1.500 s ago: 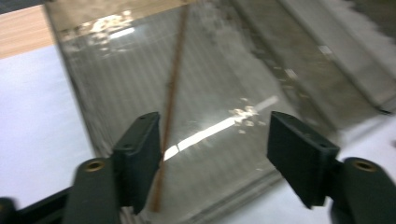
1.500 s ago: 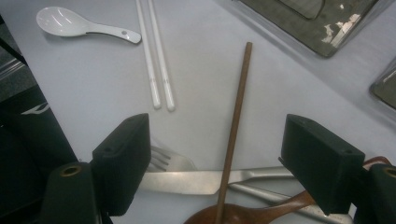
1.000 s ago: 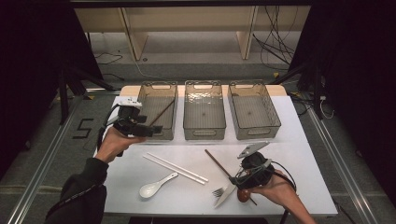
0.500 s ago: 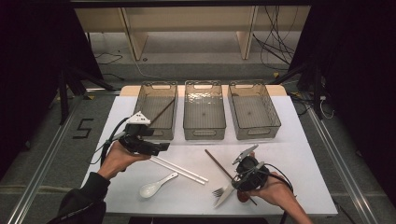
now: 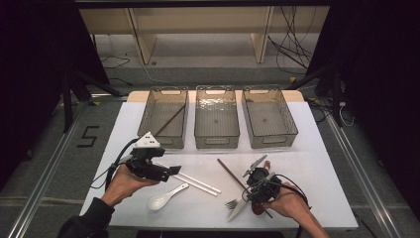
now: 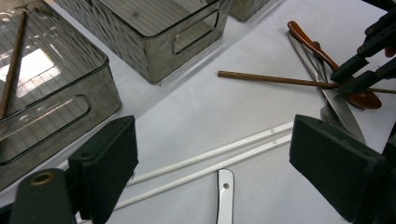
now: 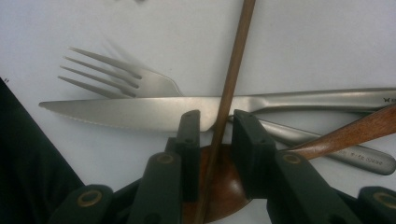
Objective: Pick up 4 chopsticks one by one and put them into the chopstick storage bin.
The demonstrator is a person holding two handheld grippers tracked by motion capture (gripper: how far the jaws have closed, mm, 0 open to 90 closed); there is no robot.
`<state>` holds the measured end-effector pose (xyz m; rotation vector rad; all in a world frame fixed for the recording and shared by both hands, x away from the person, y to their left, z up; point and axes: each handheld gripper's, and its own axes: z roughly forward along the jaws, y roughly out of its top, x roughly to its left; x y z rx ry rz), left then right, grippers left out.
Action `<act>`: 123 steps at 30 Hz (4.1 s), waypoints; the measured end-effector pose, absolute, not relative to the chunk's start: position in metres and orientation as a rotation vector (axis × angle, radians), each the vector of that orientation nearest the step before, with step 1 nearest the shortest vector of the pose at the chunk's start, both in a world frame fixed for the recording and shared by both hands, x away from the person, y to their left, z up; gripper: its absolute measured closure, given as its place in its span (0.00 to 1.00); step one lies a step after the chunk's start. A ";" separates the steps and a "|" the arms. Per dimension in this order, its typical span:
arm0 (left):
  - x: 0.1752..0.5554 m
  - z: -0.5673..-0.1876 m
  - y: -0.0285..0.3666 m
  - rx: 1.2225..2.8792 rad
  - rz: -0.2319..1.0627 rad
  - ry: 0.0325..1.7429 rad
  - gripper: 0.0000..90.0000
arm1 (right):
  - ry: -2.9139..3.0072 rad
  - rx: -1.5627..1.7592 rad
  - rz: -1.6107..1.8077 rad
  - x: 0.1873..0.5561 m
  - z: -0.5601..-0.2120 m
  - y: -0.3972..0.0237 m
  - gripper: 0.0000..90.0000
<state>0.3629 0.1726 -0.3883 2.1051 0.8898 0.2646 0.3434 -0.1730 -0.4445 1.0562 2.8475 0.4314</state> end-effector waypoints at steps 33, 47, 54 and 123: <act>0.360 -0.398 0.171 2.139 0.258 0.879 0.17 | 2.868 0.924 0.360 0.353 -0.440 -0.164 0.96; 0.357 -0.402 0.154 2.221 0.223 0.768 0.17 | 2.881 0.746 0.499 0.339 -0.417 -0.151 0.96; 0.355 -0.402 0.144 2.269 0.205 0.695 0.17 | 2.907 0.686 0.515 0.329 -0.411 -0.139 0.96; 0.342 -0.418 0.089 2.649 -0.039 0.149 0.93 | 2.912 0.457 0.606 0.318 -0.395 -0.132 0.73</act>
